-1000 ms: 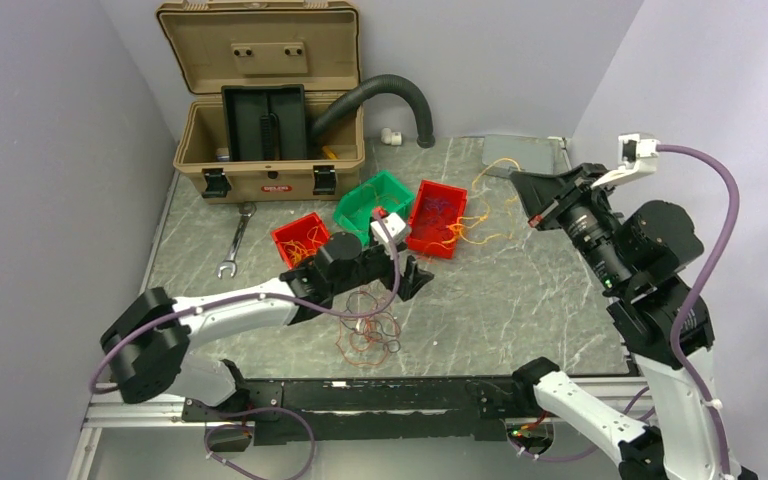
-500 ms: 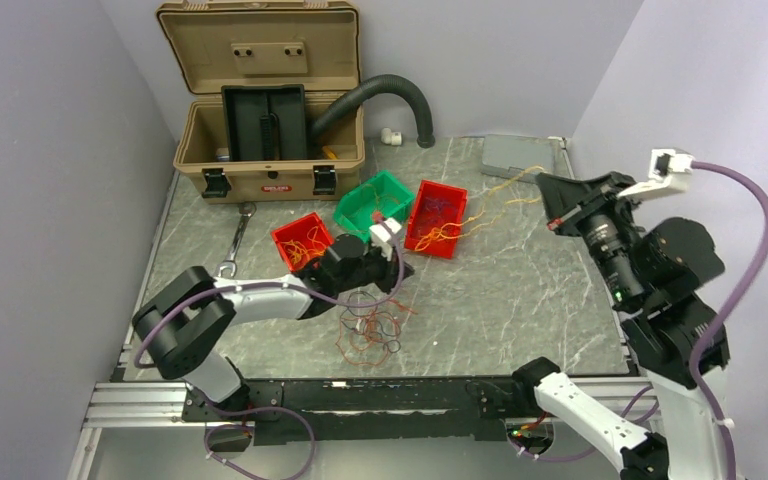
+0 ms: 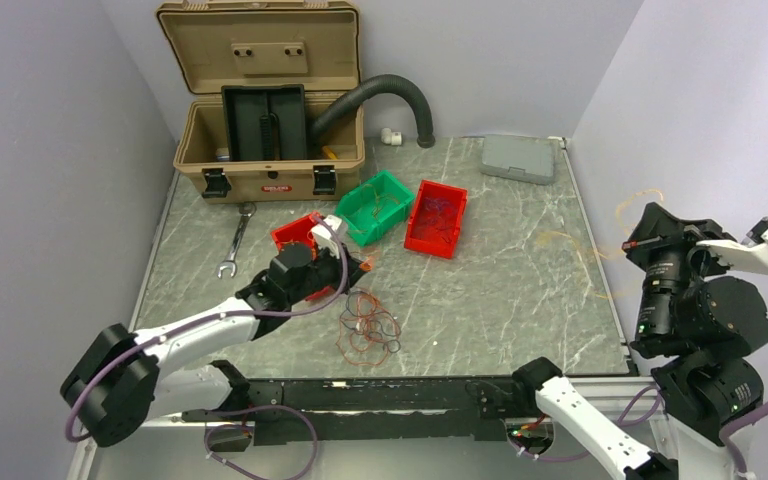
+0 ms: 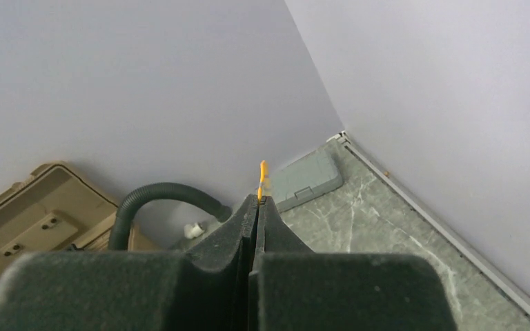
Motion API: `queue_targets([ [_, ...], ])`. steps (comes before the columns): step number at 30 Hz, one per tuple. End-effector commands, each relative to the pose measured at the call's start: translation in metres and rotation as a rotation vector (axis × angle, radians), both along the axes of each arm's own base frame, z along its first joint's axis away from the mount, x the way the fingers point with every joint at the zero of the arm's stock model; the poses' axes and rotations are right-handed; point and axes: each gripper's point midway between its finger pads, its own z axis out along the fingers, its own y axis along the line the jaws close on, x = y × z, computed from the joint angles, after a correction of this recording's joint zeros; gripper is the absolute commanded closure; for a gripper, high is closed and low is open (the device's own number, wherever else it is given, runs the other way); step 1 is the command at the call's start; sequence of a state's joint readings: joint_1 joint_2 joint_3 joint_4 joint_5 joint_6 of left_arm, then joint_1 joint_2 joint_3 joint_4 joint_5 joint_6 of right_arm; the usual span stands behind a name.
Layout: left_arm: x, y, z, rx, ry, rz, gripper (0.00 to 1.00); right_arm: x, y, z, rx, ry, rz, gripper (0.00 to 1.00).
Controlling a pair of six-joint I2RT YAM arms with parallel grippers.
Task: Untangle the cables
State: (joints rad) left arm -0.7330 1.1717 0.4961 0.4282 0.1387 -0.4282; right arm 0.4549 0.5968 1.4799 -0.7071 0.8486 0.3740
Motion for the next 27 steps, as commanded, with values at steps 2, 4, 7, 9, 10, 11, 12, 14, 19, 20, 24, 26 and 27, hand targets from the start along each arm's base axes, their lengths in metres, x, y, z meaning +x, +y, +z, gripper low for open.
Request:
queue_targets([
  [2, 0.01, 0.023, 0.039, 0.053, -0.026, 0.109, 1.0, 0.016, 0.004, -0.016, -0.054, 0.102, -0.03, 1.0],
  [4, 0.018, 0.044, 0.041, 0.099, -0.001, 0.219, 1.0, 0.011, -0.005, -0.018, -0.041, 0.107, -0.08, 1.0],
  [7, 0.025, 0.078, 0.042, 0.131, 0.017, 0.34, 1.0, 0.001, -0.017, -0.015, -0.047, 0.091, -0.129, 1.0],
  [9, 0.021, 0.083, 0.056, 0.116, -0.023, 0.326, 1.0, 0.002, -0.012, -0.015, -0.062, 0.082, -0.088, 1.0],
  [10, 0.019, 0.083, 0.065, 0.104, -0.046, 0.316, 1.0, 0.005, -0.006, -0.016, -0.069, 0.083, -0.055, 1.0],
  [11, 0.016, 0.081, 0.075, 0.086, -0.07, 0.295, 1.0, 0.01, 0.002, -0.019, -0.078, 0.088, -0.014, 1.0],
  [12, 0.013, 0.078, 0.084, 0.07, -0.088, 0.267, 1.0, 0.016, 0.01, -0.024, -0.083, 0.102, 0.023, 1.0],
  [14, 0.01, 0.075, 0.101, 0.05, -0.111, 0.246, 1.0, 0.026, 0.024, -0.036, -0.086, 0.133, 0.08, 1.0],
  [19, 0.02, 0.077, 0.131, 0.064, -0.134, 0.279, 1.0, 0.05, 0.059, -0.066, -0.075, 0.193, 0.216, 1.0],
  [20, 0.025, 0.079, 0.134, 0.077, -0.133, 0.297, 1.0, 0.053, 0.065, -0.072, -0.07, 0.202, 0.241, 1.0],
  [24, 0.042, 0.082, 0.146, 0.121, -0.14, 0.346, 1.0, 0.064, 0.09, -0.092, -0.066, 0.239, 0.346, 1.0],
  [26, 0.05, 0.079, 0.152, 0.121, -0.149, 0.356, 1.0, 0.067, 0.1, -0.104, -0.067, 0.261, 0.388, 1.0],
  [27, 0.055, 0.076, 0.157, 0.119, -0.153, 0.353, 1.0, 0.069, 0.104, -0.11, -0.066, 0.272, 0.407, 1.0],
])
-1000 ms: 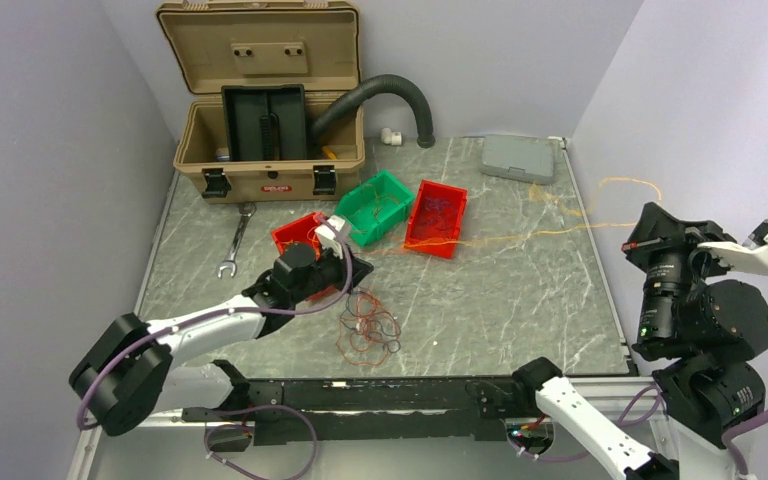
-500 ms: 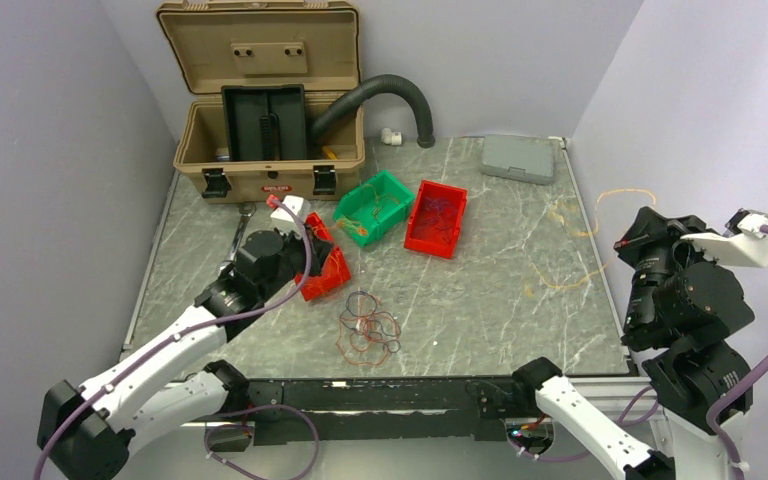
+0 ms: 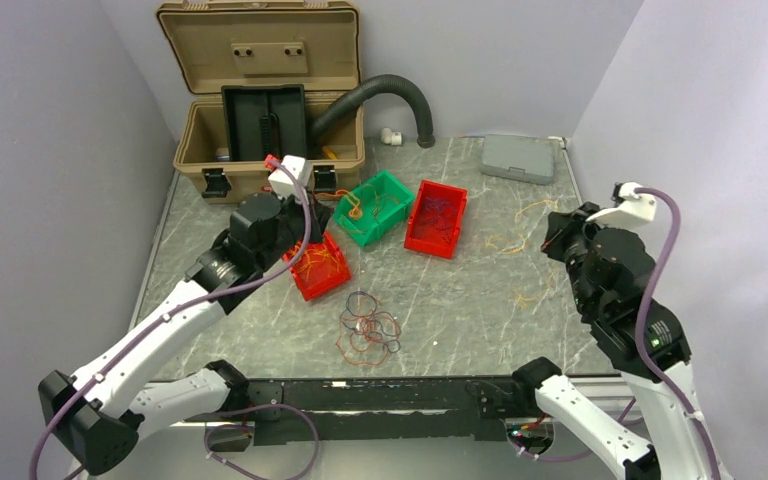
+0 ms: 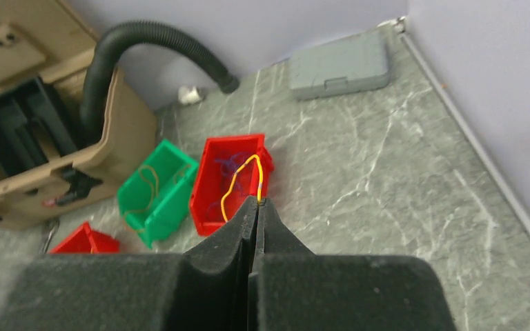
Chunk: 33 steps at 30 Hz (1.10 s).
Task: Untangle the cables
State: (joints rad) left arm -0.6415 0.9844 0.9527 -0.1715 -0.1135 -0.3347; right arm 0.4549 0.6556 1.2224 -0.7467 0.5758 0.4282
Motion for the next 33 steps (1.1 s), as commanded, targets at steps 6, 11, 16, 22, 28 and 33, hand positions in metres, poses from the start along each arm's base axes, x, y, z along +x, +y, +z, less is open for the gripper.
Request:
queue_targets([
  [6, 0.052, -0.031, 0.032, 0.024, -0.036, -0.013, 1.0, 0.011, 0.047, -0.024, 0.075, 0.014, 0.207, 1.0],
  [11, 0.1, -0.04, 0.03, 0.091, -0.062, 0.074, 1.0, 0.009, 0.053, -0.023, 0.074, -0.012, 0.253, 1.0],
  [16, 0.148, -0.043, 0.015, 0.149, -0.052, 0.162, 1.0, 0.005, 0.048, -0.016, 0.043, -0.045, 0.249, 1.0],
  [22, 0.197, -0.061, -0.018, 0.155, -0.042, 0.17, 1.0, 0.004, 0.042, -0.011, 0.013, -0.058, 0.231, 1.0],
  [28, 0.228, -0.083, -0.066, 0.192, 0.077, 0.154, 1.0, 0.008, 0.04, -0.011, -0.007, -0.061, 0.217, 1.0],
  [33, 0.235, -0.089, -0.107, 0.197, 0.153, 0.155, 1.0, 0.015, 0.049, -0.024, -0.005, -0.032, 0.243, 1.0],
])
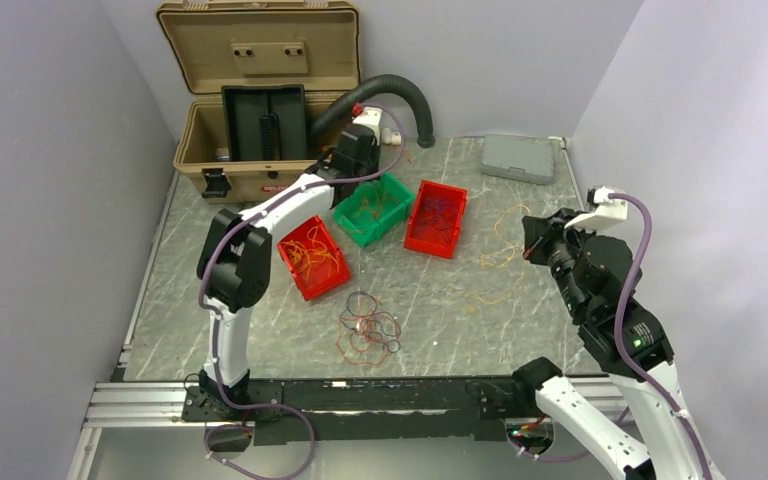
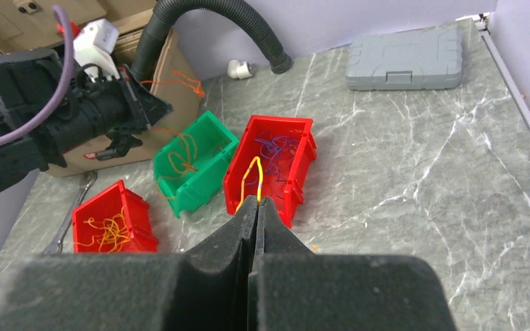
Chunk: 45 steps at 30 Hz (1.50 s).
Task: Untangle the cables
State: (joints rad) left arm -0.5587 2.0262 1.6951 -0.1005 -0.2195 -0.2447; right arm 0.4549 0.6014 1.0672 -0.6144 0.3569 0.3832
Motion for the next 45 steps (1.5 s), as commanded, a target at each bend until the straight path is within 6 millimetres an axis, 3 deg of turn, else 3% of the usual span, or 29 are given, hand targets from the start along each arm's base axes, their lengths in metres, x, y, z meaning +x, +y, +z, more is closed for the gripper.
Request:
queue_targets([
  [1, 0.008, -0.006, -0.006, -0.024, 0.038, 0.014, 1.0, 0.01, 0.009, -0.001, -0.004, -0.018, 0.025, 1.0],
  [5, 0.007, 0.001, -0.023, 0.017, 0.098, 0.049, 0.99, 0.011, 0.01, -0.004, -0.003, -0.01, 0.026, 1.0],
  [9, -0.011, 0.006, -0.025, 0.014, 0.122, 0.029, 0.94, 0.012, 0.008, -0.004, -0.003, -0.009, 0.014, 1.0],
  [16, -0.036, 0.04, -0.069, 0.164, 0.252, 0.101, 1.0, 0.012, 0.011, -0.004, 0.022, -0.006, 0.022, 1.0],
  [19, -0.04, 0.042, -0.08, 0.198, 0.276, 0.085, 1.0, 0.013, 0.014, -0.004, 0.029, -0.001, 0.03, 1.0],
  [21, -0.042, 0.032, -0.085, 0.196, 0.296, 0.024, 0.95, 0.014, 0.016, -0.004, 0.032, 0.005, 0.038, 1.0],
  [24, -0.041, 0.029, -0.086, 0.216, 0.33, 0.01, 0.79, 0.016, 0.019, -0.006, 0.037, 0.017, 0.043, 1.0],
  [26, -0.039, 0.029, -0.078, 0.221, 0.32, 0.004, 0.65, 0.017, 0.02, -0.006, 0.039, 0.027, 0.042, 1.0],
  [29, -0.04, 0.024, -0.053, 0.193, 0.264, -0.036, 0.52, 0.019, 0.025, -0.014, 0.034, 0.06, 0.06, 1.0],
  [33, -0.049, 0.01, -0.014, 0.14, 0.209, -0.104, 0.42, 0.027, 0.043, -0.038, 0.006, 0.17, 0.125, 1.0],
  [36, -0.06, 0.009, 0.014, 0.1, 0.176, -0.124, 0.37, 0.029, 0.064, -0.046, 0.011, 0.207, 0.226, 1.0],
  [42, -0.111, 0.02, 0.057, -0.015, 0.126, -0.197, 0.27, 0.029, 0.114, -0.044, 0.084, 0.259, 0.46, 1.0],
  [45, -0.141, 0.034, 0.074, -0.078, 0.092, -0.201, 0.19, 0.031, 0.133, -0.024, 0.114, 0.222, 0.522, 1.0],
])
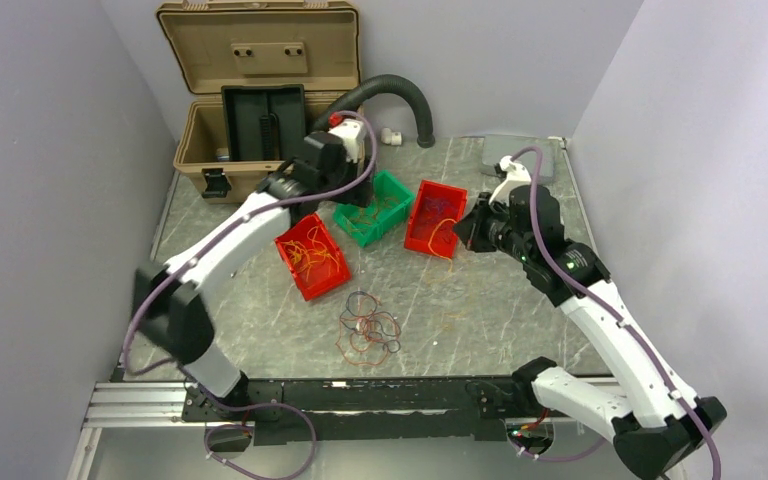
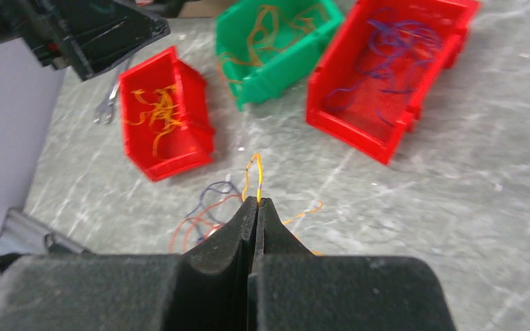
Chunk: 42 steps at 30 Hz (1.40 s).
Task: Untangle the cables
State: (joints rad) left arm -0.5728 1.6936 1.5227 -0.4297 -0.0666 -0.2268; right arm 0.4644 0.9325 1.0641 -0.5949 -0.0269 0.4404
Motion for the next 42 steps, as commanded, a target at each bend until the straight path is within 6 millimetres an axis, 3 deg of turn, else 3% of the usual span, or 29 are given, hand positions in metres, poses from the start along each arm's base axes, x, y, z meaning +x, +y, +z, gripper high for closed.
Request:
queue_targets([
  [1, -0.043, 0.01, 0.047, -0.15, -0.084, -0.034, 0.16, -0.003, 0.042, 0.065, 0.153, -0.119, 0.155, 1.0],
  [5, -0.075, 0.045, 0.055, -0.165, -0.113, 0.044, 0.01, -0.001, 0.074, 0.101, 0.192, -0.184, 0.232, 1.0],
  [12, -0.11, 0.13, 0.074, -0.131, -0.149, 0.357, 0.0, 0.004, 0.131, 0.156, 0.278, -0.262, 0.357, 1.0],
  [18, -0.143, 0.186, 0.095, -0.123, -0.231, 0.551, 0.01, 0.022, 0.169, 0.179, 0.367, -0.302, 0.381, 1.0],
  [22, -0.162, 0.207, 0.103, -0.15, -0.281, 0.605, 0.01, 0.04, 0.195, 0.179, 0.414, -0.308, 0.382, 1.0],
  [29, -0.18, 0.219, 0.102, -0.157, -0.311, 0.594, 0.01, 0.064, 0.249, 0.164, 0.457, -0.284, 0.393, 1.0],
  [35, -0.19, 0.228, 0.098, -0.125, -0.32, 0.597, 0.01, 0.082, 0.294, 0.136, 0.385, -0.307, 0.373, 1.0],
  [42, -0.2, 0.234, 0.094, -0.118, -0.322, 0.587, 0.01, 0.107, 0.316, 0.086, 0.253, -0.315, 0.325, 1.0],
])
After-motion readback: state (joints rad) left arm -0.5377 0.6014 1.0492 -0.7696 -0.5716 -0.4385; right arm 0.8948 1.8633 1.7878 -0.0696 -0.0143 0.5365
